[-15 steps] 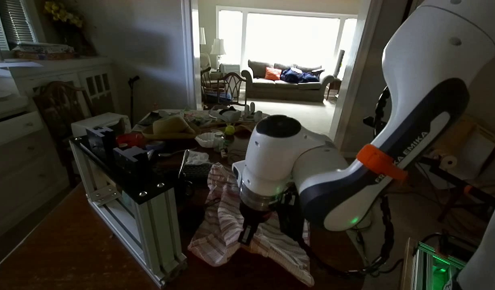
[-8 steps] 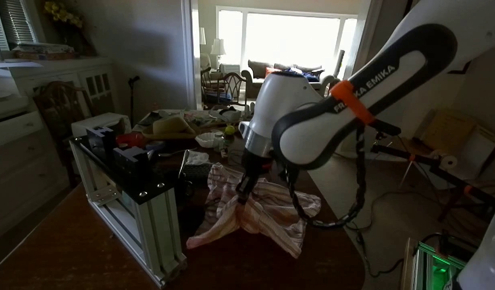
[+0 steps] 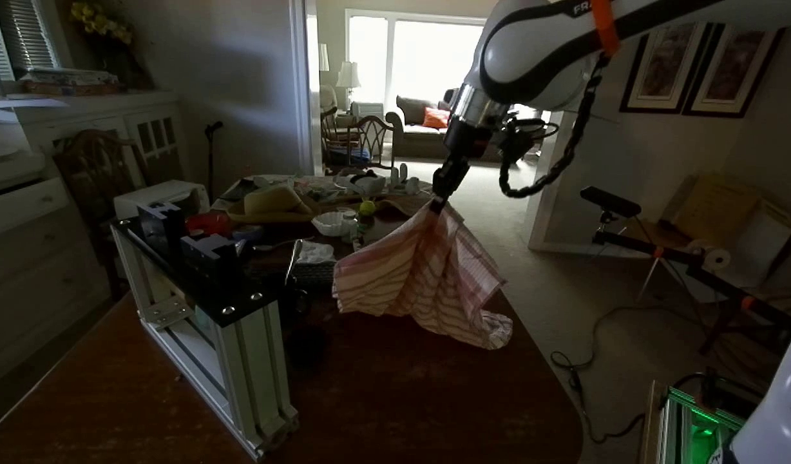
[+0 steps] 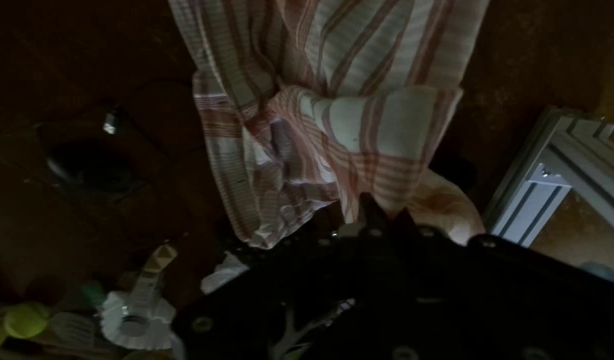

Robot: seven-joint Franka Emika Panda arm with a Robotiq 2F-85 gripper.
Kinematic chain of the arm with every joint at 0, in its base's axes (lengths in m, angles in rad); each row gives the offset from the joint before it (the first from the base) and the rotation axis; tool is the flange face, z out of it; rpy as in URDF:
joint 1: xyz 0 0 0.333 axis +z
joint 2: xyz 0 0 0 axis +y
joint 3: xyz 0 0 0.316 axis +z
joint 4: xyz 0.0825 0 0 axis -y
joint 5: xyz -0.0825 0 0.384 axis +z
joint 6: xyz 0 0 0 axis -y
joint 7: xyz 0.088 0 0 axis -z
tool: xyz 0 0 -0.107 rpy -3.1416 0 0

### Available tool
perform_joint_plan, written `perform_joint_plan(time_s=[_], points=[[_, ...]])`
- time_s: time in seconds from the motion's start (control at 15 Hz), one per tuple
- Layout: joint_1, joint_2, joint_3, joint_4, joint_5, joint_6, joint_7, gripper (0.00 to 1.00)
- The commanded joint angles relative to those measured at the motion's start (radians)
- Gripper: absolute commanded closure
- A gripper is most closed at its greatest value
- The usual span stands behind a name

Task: Fold the towel once in length then once in width

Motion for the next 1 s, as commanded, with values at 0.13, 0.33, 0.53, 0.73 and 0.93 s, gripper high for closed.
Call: perform_joint_plan(time_s=[0.13, 0.33, 0.53, 0.73, 0.93], points=[[-0.041, 0.069, -0.159, 0.076, 0.034, -0.036, -0.108, 0.99], [-0.038, 0.124, -0.186, 0.049, 0.078, -0.017, -0.161, 0.99], [-0.031, 0.172, -0.156, 0.047, 0.098, -0.014, -0.162, 0.99], [-0.017, 0.19, -0.109, 0.048, 0.101, -0.014, -0.127, 0.99], [-0.018, 0.224, -0.08, 0.038, 0.077, 0.093, -0.035, 0.99]])
